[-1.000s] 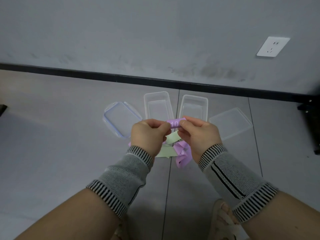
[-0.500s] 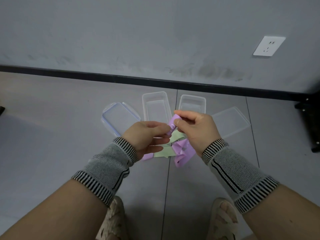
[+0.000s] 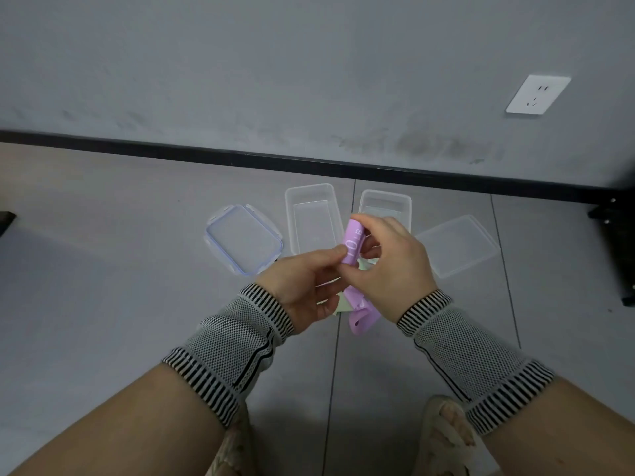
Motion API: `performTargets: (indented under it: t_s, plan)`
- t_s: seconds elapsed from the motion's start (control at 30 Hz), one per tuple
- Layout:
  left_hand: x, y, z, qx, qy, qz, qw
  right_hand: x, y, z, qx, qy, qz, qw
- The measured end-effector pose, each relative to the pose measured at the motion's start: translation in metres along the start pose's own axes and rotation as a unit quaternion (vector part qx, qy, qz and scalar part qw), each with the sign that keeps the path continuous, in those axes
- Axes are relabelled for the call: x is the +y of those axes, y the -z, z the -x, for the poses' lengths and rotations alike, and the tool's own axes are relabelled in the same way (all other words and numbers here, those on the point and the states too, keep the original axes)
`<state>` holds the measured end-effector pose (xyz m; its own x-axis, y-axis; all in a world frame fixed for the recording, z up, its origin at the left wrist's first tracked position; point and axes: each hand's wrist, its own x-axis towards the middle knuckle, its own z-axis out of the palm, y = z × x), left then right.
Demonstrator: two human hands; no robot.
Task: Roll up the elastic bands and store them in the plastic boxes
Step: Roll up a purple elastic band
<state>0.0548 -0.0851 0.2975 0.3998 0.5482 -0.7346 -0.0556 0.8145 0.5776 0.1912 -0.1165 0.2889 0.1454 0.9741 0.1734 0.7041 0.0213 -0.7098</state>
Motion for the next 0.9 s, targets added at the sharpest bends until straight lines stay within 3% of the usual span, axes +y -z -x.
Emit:
performTargets:
  t_s: [0.23, 0.37, 0.43, 0.5, 0.6, 0.67, 0.9]
  plan:
    - [-0.001, -0.006, 0.005, -0.026, -0.067, 0.012, 0.997, -0.006, 0.003, -0.002, 0.023, -0.019, -0.038, 0.999]
    - [-0.004, -0.006, 0.007, 0.023, -0.093, -0.010, 0.995, -0.003, 0.005, 0.002, -0.053, -0.091, -0.142, 0.984]
    - [-0.003, -0.002, 0.005, 0.049, -0.098, -0.029, 0.994, 0.001, 0.007, -0.001, -0.094, -0.169, -0.266, 0.944]
    - [0.002, 0.002, 0.000, 0.056, -0.096, -0.050, 0.993, 0.005, 0.005, -0.009, -0.071, -0.242, -0.376, 0.892]
    - [0.014, 0.009, -0.020, 0.056, -0.084, -0.074, 0.992, 0.012, -0.003, -0.027, -0.056, -0.323, -0.442, 0.835]
    - [0.024, 0.015, -0.041, 0.066, -0.076, -0.076, 0.992, 0.017, -0.012, -0.043, -0.063, -0.349, -0.452, 0.819]
    - [0.058, 0.035, -0.145, 0.074, -0.087, 0.026, 0.993, 0.074, -0.068, -0.124, -0.008, -0.368, -0.387, 0.845]
